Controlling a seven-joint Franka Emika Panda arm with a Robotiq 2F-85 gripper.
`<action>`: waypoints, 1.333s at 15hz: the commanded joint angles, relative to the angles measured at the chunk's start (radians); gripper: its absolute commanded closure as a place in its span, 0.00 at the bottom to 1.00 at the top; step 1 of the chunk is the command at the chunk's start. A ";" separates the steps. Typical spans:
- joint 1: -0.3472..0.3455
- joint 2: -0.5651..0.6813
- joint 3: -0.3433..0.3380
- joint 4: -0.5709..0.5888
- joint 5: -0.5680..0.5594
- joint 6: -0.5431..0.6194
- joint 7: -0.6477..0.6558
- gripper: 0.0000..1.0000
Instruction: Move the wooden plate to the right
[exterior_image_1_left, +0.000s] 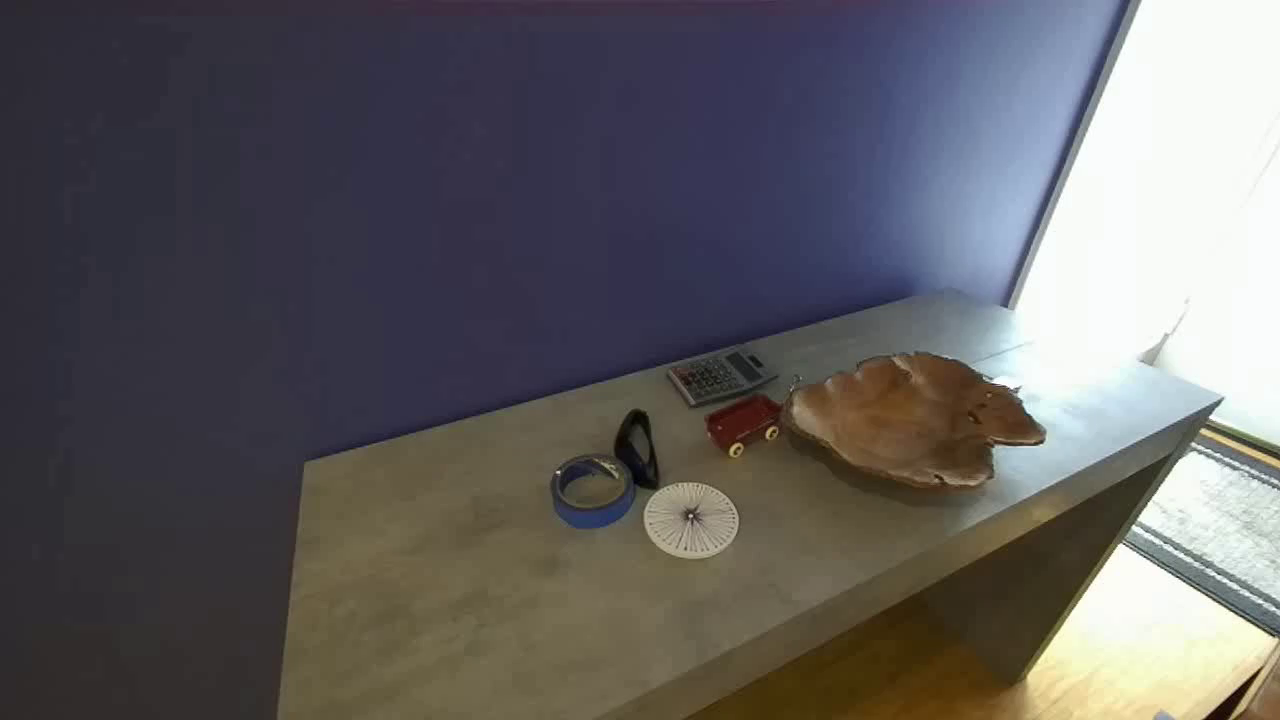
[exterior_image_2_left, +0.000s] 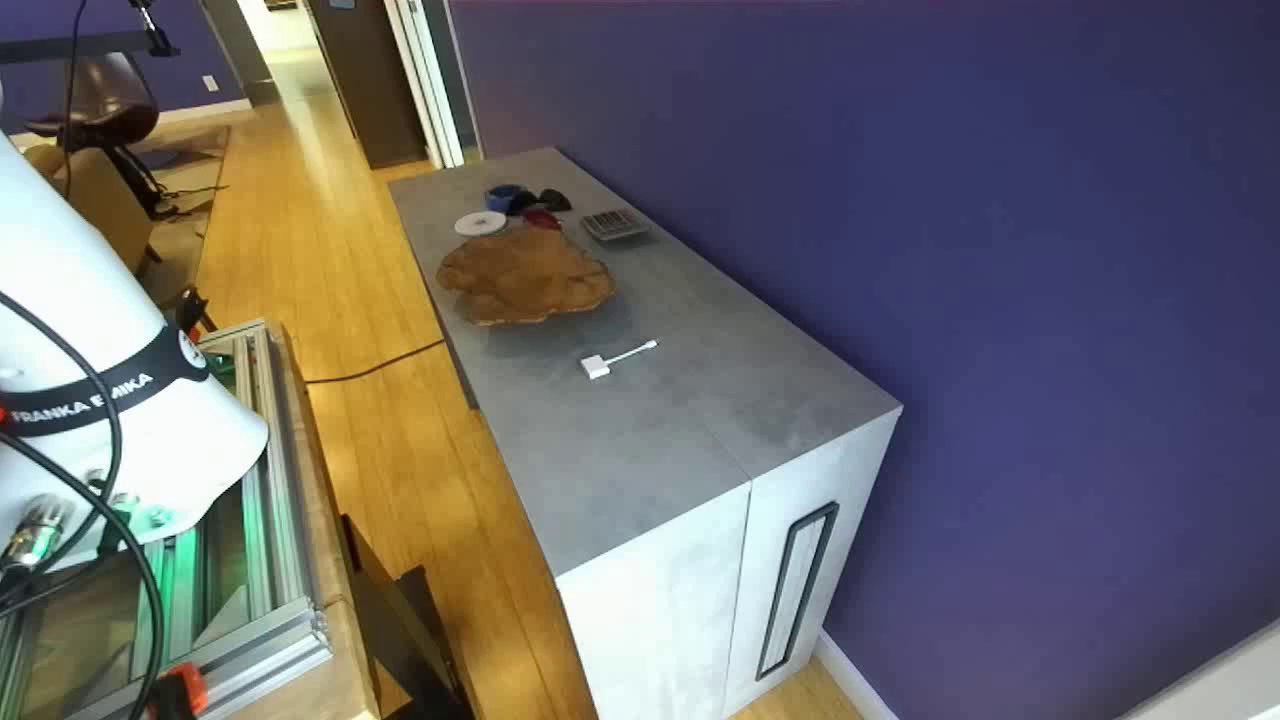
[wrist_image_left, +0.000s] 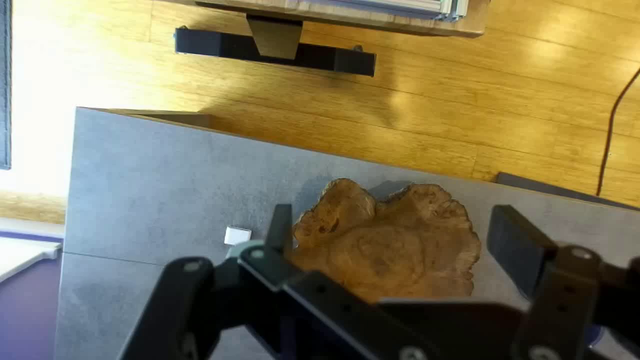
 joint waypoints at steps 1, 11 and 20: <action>-0.011 0.000 0.008 0.002 0.005 -0.003 -0.006 0.00; -0.056 0.144 -0.158 -0.136 0.127 0.171 -0.151 0.00; -0.122 0.332 -0.224 -0.202 0.215 0.282 -0.245 0.00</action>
